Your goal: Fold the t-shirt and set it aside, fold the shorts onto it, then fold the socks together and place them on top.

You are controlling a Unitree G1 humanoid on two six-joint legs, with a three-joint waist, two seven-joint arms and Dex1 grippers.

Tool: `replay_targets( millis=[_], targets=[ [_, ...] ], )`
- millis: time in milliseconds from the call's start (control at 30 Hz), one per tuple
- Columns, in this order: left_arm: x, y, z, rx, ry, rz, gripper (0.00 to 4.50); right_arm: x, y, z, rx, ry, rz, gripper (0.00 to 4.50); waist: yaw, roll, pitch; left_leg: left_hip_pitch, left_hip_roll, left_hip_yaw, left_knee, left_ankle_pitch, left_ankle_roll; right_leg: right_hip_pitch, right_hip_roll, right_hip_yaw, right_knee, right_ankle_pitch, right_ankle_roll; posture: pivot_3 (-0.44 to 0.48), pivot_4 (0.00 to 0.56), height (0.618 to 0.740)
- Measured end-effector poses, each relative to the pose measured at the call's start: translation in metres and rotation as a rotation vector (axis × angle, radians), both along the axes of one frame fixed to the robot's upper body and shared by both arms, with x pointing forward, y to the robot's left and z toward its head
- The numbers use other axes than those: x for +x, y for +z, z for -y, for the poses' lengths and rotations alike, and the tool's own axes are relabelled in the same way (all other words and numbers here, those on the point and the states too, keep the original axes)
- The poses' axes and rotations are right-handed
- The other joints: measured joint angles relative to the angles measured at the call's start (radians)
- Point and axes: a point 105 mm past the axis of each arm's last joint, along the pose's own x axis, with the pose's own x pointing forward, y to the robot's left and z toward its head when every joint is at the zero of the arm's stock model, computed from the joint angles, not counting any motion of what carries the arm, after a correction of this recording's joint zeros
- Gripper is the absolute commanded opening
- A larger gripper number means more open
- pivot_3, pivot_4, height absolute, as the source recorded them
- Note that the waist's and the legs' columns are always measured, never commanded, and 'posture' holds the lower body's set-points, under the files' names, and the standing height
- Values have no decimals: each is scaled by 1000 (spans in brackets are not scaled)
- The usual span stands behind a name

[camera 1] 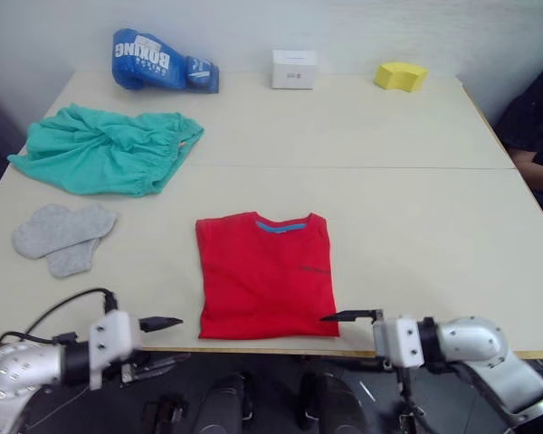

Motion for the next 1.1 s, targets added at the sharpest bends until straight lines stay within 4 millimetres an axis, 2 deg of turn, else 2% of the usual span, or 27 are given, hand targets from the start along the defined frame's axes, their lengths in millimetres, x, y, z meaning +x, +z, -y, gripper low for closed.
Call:
replay_targets(
  millis=[33,133,200,233,300,400,567,700,800,933,1100],
  targets=[
    [4,9,0,-30,1,1,1979,4,9,-1,30,-15,-4,1680,1,0,0,0,0,0,-1,0,0,1,2,1,-3,-2,-3,0,150,740],
    [21,18,12,-49,-39,42,1047,15,17,-9,81,-41,-7,620,4,1,0,1,3,0,-2,1,-2,3,8,4,-10,-6,-12,0,150,740],
    [34,17,28,-45,-68,91,378,20,17,-21,102,-24,-3,0,7,2,-1,1,3,1,-3,1,-5,3,8,3,-11,2,0,0,150,740],
    [42,15,34,-46,-72,110,51,23,15,-26,111,-19,-3,0,9,1,-1,2,3,2,-4,2,-7,2,8,3,-10,5,1,0,150,740],
    [57,4,47,-53,-63,123,15,27,9,-41,139,-7,-32,0,11,0,-2,-1,3,6,-3,3,-13,-2,9,2,-6,4,1,0,150,740],
    [72,-11,63,-47,-40,126,15,28,-2,-53,146,8,-105,0,11,0,-2,-7,4,6,-1,5,-8,-5,11,-1,-2,4,1,0,150,740],
    [72,-30,74,-20,-37,73,15,41,-8,-71,163,4,-155,0,-3,-1,-2,-7,5,5,2,5,-8,-5,10,-3,-4,4,2,0,150,740],
    [79,-33,76,7,25,61,15,71,-31,-60,95,-142,-146,0,-2,-1,-2,-7,4,3,3,5,-9,-4,9,-2,-3,7,0,0,150,740],
    [83,-33,74,55,61,91,15,91,-28,-54,118,-239,-75,0,-5,0,-3,-2,7,3,1,5,-9,-2,9,-1,-3,10,-3,0,150,740],
    [79,-36,69,62,80,93,15,116,-26,-35,183,-392,-38,0,-7,0,-4,2,10,4,-2,6,-10,-1,11,0,-2,9,-7,0,150,740],
    [80,-36,64,44,57,126,15,135,-22,-14,244,-514,-12,0,-8,2,-5,3,11,5,-4,7,-13,-2,12,-1,1,7,-10,0,150,740]
  ],
)
